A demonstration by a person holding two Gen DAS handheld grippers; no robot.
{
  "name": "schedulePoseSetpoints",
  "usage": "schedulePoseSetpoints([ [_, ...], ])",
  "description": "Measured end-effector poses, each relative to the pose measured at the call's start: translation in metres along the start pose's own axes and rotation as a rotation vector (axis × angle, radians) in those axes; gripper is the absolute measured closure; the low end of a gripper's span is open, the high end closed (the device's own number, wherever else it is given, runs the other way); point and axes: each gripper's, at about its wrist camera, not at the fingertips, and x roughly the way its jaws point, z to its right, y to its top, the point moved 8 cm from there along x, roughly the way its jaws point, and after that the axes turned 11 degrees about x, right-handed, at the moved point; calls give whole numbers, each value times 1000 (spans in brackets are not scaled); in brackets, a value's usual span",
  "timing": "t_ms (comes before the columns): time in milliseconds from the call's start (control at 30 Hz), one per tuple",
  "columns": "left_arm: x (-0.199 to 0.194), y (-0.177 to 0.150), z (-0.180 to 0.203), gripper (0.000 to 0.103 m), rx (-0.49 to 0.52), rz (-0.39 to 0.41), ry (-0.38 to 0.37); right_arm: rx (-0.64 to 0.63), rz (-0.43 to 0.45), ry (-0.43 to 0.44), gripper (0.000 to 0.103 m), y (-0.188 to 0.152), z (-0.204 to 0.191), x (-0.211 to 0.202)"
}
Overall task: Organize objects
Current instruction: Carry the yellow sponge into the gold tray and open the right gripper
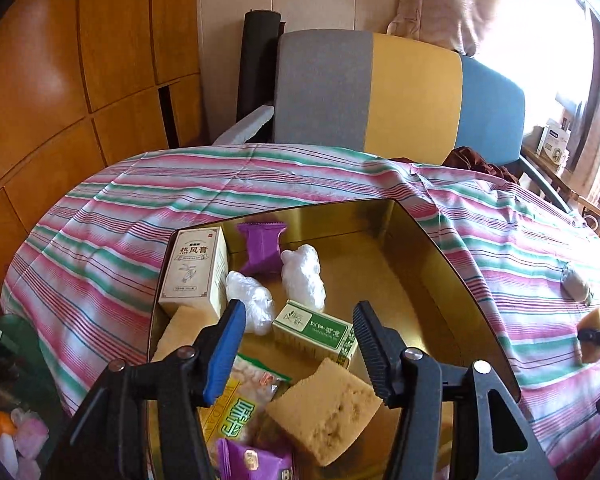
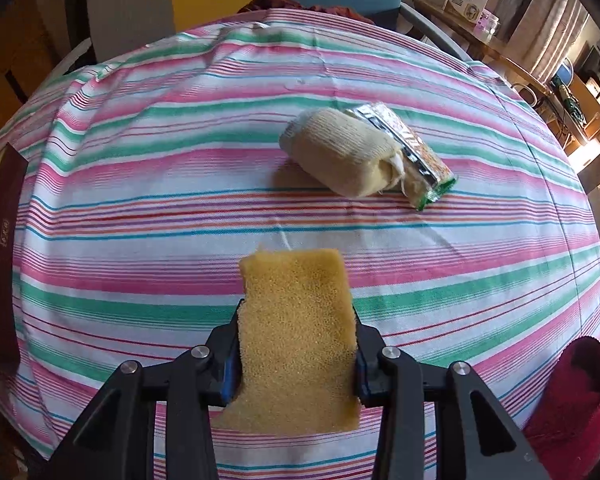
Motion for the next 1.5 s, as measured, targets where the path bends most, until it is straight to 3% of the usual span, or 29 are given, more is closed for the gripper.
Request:
schedulePoseSetpoints([
  [133, -2, -5, -3, 45, -1, 3, 11, -30, 39, 83, 61, 17, -44, -10],
  [200, -4, -7, -6, 45, -1, 9, 16, -55, 56, 146, 61, -1, -90, -28],
  [500, -8, -19, -22, 44, -29, 2, 28, -272, 95, 449, 61, -10, -258, -88],
  [600, -7, -24, -28, 44, -44, -7, 31, -361, 87, 485, 61, -16, -313, -90],
  [767, -5, -31, -43, 44, -81, -20, 39, -438, 47, 458, 61, -20, -381, -63],
  [967, -5, -34, -62, 44, -130, -22, 55, -434, -18, 369, 59, -16, -424, -11],
  [1133, -2, -36, -67, 44, -144, -33, 50, -386, -97, 389, 57, -21, -441, 15],
  [1233, 0, -37, -67, 43, -140, -36, 50, -370, -81, 406, 54, -19, -442, 17],
  [1367, 1, -37, -66, 41, -138, -38, 58, -371, -59, 440, 40, -20, -435, 4],
  [1500, -1, -37, -65, 41, -133, -34, 63, -360, -2, 497, 39, -17, -424, -17],
])
